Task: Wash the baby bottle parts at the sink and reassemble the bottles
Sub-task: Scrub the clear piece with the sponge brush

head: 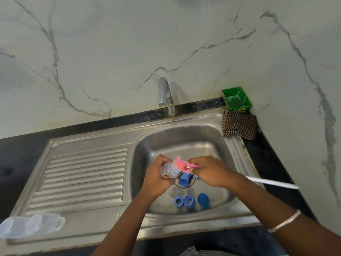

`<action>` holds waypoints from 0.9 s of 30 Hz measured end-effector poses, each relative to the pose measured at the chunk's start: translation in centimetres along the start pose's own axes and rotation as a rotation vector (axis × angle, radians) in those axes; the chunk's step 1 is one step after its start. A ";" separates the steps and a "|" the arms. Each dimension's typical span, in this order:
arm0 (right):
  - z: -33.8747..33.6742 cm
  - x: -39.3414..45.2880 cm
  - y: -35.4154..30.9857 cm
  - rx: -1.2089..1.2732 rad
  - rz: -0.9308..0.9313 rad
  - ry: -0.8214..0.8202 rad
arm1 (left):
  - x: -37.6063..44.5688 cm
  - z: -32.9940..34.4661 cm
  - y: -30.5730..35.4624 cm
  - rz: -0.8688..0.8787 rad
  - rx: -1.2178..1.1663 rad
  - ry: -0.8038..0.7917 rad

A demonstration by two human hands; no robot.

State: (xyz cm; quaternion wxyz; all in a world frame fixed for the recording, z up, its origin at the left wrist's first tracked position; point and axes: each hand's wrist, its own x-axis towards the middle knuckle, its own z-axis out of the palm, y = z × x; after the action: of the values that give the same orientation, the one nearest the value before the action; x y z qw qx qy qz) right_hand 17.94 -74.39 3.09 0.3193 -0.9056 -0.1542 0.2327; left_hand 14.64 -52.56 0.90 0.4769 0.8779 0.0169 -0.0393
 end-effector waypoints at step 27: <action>2.2 -1.7 -5.6 -0.162 -0.084 0.220 | -0.3 -3.7 -2.7 0.085 -0.164 -0.026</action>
State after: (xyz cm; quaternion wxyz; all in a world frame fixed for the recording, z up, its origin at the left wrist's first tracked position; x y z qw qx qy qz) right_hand 14.62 -69.79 5.75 0.2697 -0.9412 -0.1741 0.1051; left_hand 14.37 -48.04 0.68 0.5485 0.8353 -0.0235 -0.0291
